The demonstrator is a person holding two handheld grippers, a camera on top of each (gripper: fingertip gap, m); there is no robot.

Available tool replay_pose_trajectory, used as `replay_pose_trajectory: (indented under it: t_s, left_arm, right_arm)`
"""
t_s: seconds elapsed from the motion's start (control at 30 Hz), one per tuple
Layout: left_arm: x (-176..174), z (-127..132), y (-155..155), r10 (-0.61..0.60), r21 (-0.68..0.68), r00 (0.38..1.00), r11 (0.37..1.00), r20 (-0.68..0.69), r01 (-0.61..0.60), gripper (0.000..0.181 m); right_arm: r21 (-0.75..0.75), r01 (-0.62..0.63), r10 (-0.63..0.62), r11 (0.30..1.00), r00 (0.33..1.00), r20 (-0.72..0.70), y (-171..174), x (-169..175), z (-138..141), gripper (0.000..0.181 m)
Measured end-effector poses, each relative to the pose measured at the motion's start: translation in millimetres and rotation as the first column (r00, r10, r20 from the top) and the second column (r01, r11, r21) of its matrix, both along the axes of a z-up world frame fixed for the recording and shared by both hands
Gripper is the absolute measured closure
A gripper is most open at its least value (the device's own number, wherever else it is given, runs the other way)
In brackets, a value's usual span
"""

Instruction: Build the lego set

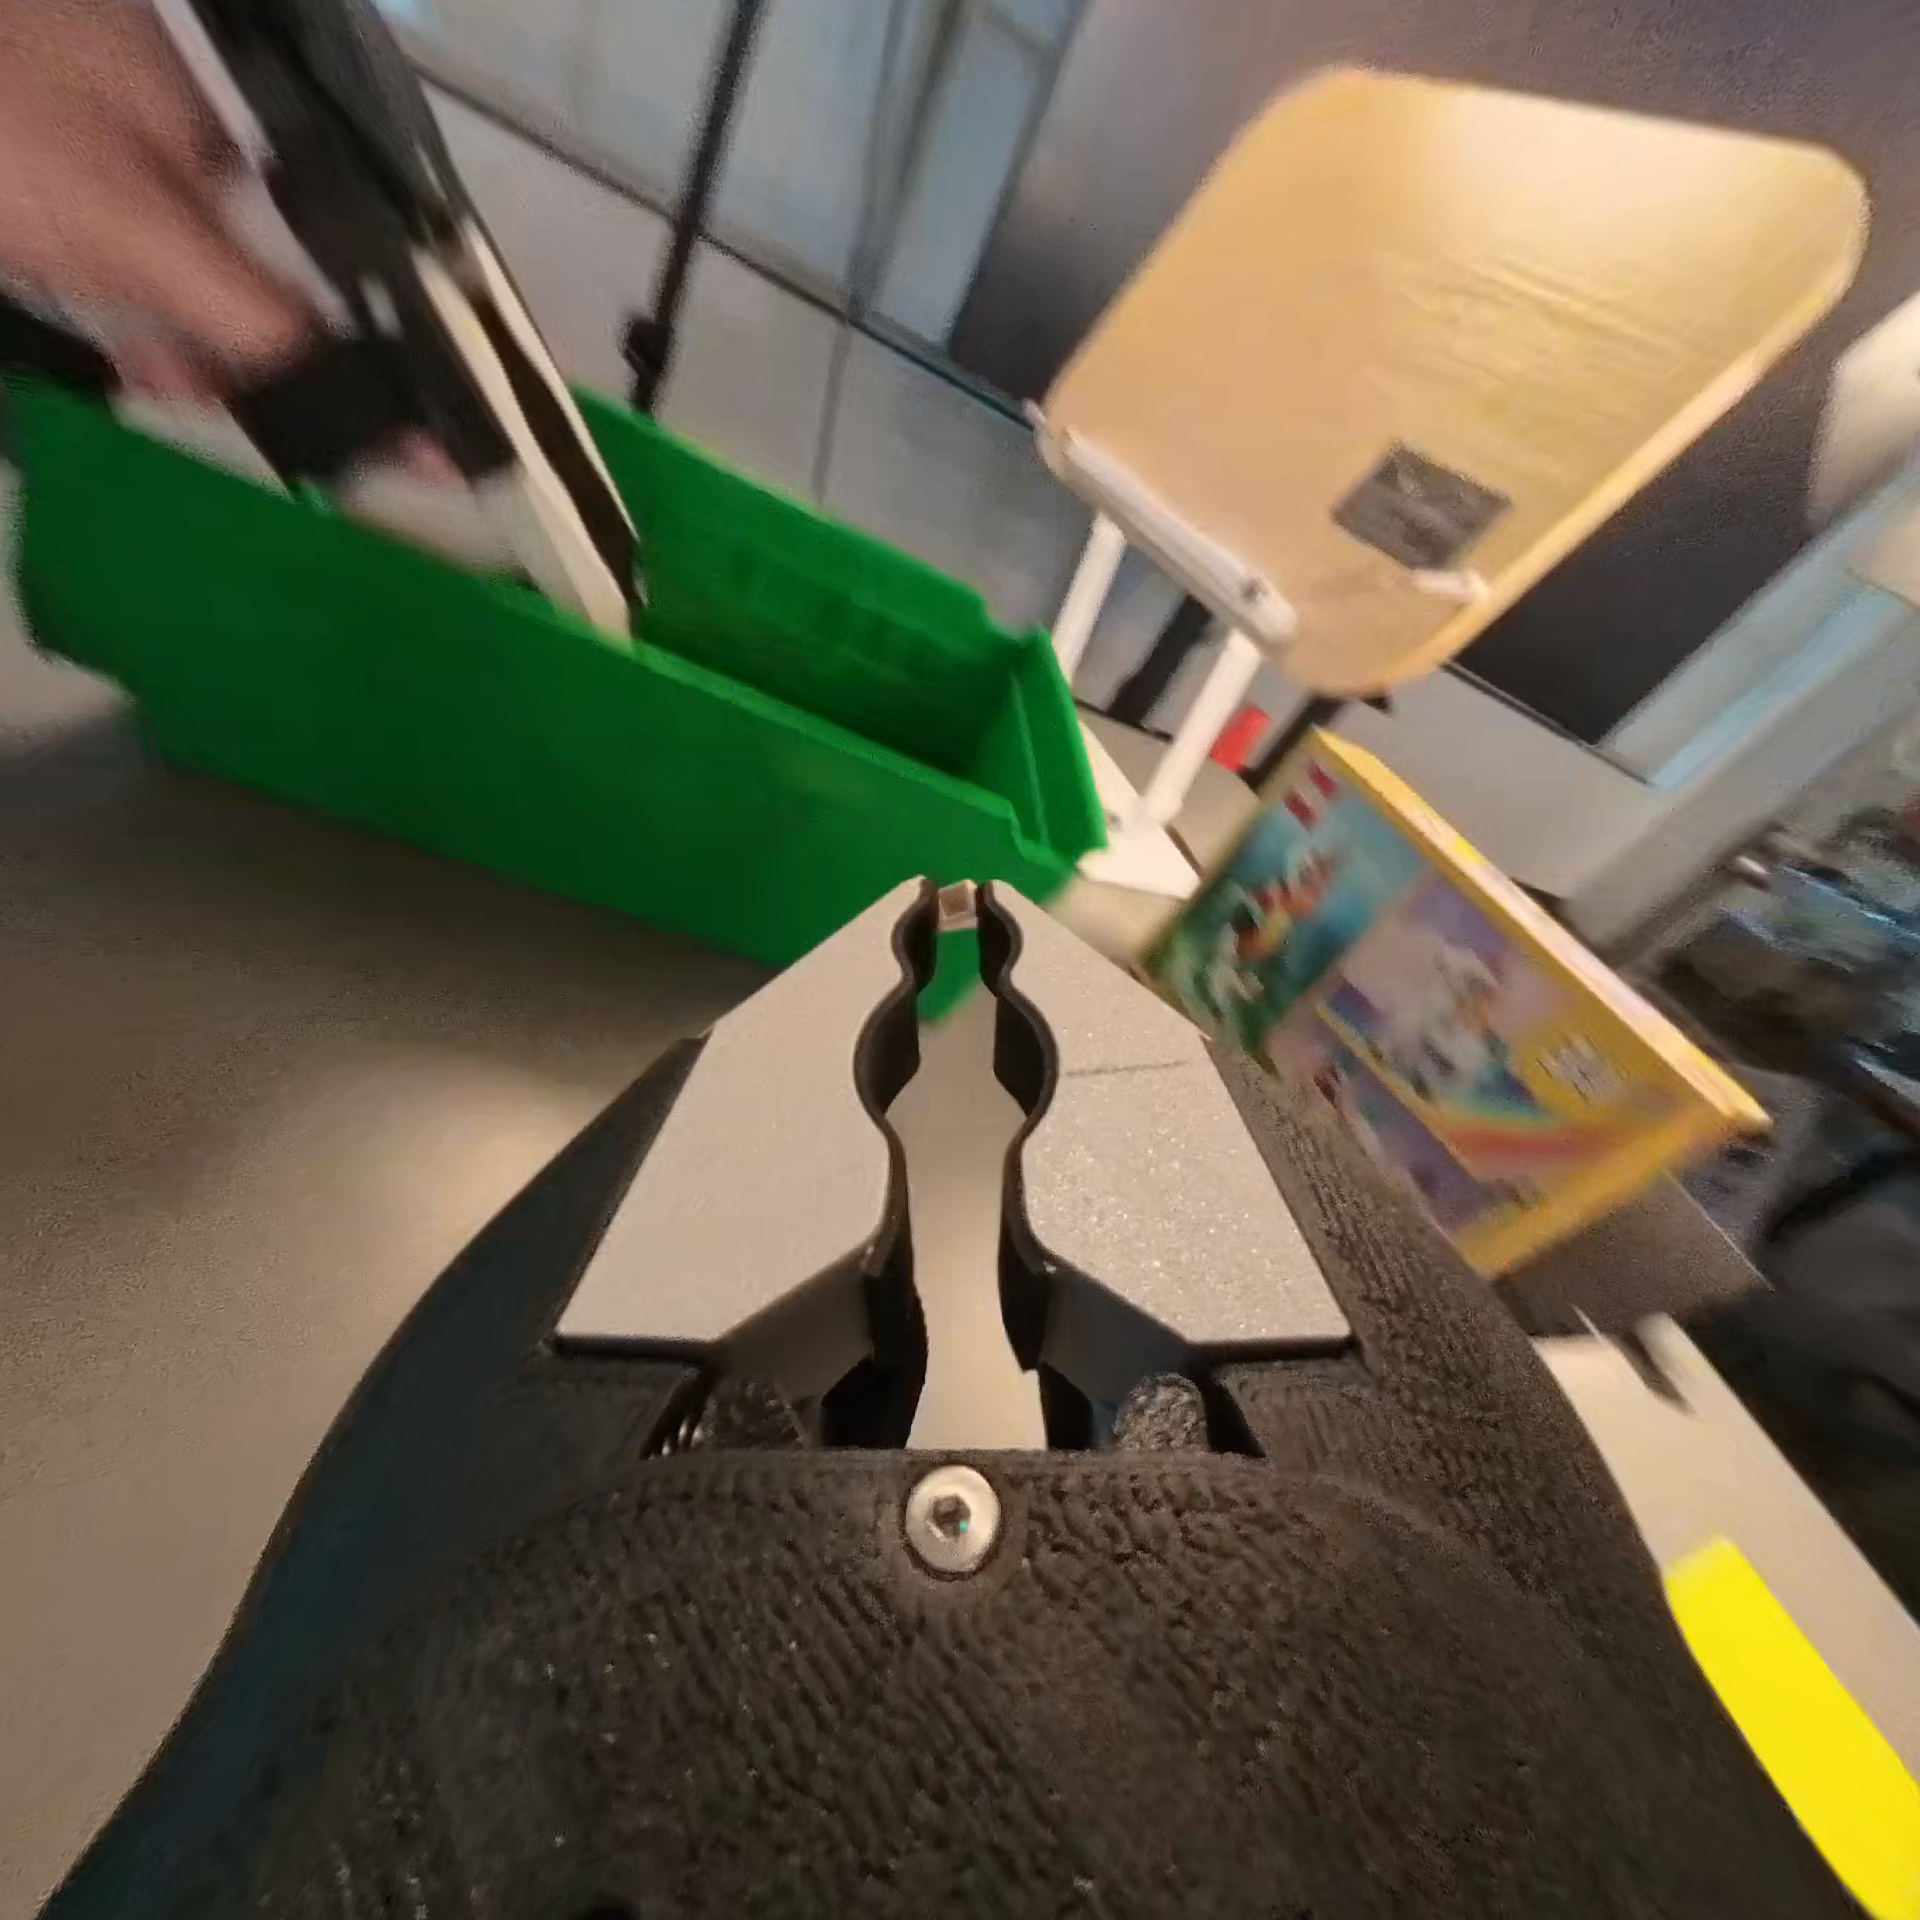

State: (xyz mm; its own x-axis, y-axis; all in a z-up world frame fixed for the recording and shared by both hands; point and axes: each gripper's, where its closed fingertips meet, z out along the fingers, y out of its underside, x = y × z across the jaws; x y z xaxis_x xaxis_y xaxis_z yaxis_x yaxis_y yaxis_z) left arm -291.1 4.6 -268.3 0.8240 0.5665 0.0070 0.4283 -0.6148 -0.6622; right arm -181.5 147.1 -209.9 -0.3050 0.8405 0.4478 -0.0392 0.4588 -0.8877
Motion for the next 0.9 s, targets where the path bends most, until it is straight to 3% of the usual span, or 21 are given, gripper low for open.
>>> replay_pose_trajectory:
  t_s: [0.07,0.17,0.33,0.47,0.57,0.67,0.73,0.8,0.9]
  left_arm:
    - [-8.2,5.7,-5.5,0.025,0.016,0.997,1.0,-0.074,-0.024,0.118]
    - [-15.3,33.4,-9.8,0.07,0.128,0.975,0.991,-0.211,-0.043,0.112]
    - [-10.8,73.3,-18.3,0.101,0.23,0.905,0.973,-0.412,-0.004,0.107]
    - [5.3,88.6,-13.3,0.08,0.268,0.869,0.961,-0.489,0.062,0.11]
    - [13.7,73.7,-8.3,0.03,0.231,0.904,0.97,-0.426,0.077,0.117]
    - [27.8,40.3,0.8,-0.064,0.183,0.977,0.978,-0.205,0.102,0.122]
    - [32.0,34.7,3.5,-0.091,0.197,0.981,0.972,-0.17,0.125,0.124]
    - [38.7,26.8,4.7,-0.122,0.188,0.985,0.972,-0.12,0.143,0.126]
    - [47.3,23.5,14.5,-0.157,0.224,0.984,0.959,-0.086,0.173,0.136]
  right_arm:
    - [-0.054,-0.089,0.091,0.995,0.995,0.028,-29.0,-17.8,20.1,0.175]
    - [-0.087,-0.123,0.137,0.989,0.974,0.181,-53.2,-55.7,22.7,0.175]
    - [-0.155,-0.074,0.132,0.985,0.903,0.408,-61.8,-104.8,0.2,0.147]
    - [-0.21,-0.04,0.126,0.977,0.901,0.416,-56.9,-112.2,1.7,0.135]
    - [-0.274,-0.034,0.15,0.961,0.896,0.417,-52.7,-105.7,4.4,0.129]
    - [-0.225,0.015,0.091,0.974,0.885,0.456,-40.7,-105.0,-6.7,0.121]
    - [-0.181,0.043,0.039,0.983,0.904,0.425,-28.5,-103.1,-4.2,0.12]
    - [-0.126,0.084,-0.034,0.988,0.933,0.358,-3.6,-94.4,5.1,0.121]
    - [-0.037,0.219,-0.197,0.975,0.929,0.315,66.6,-67.7,3.4,0.128]
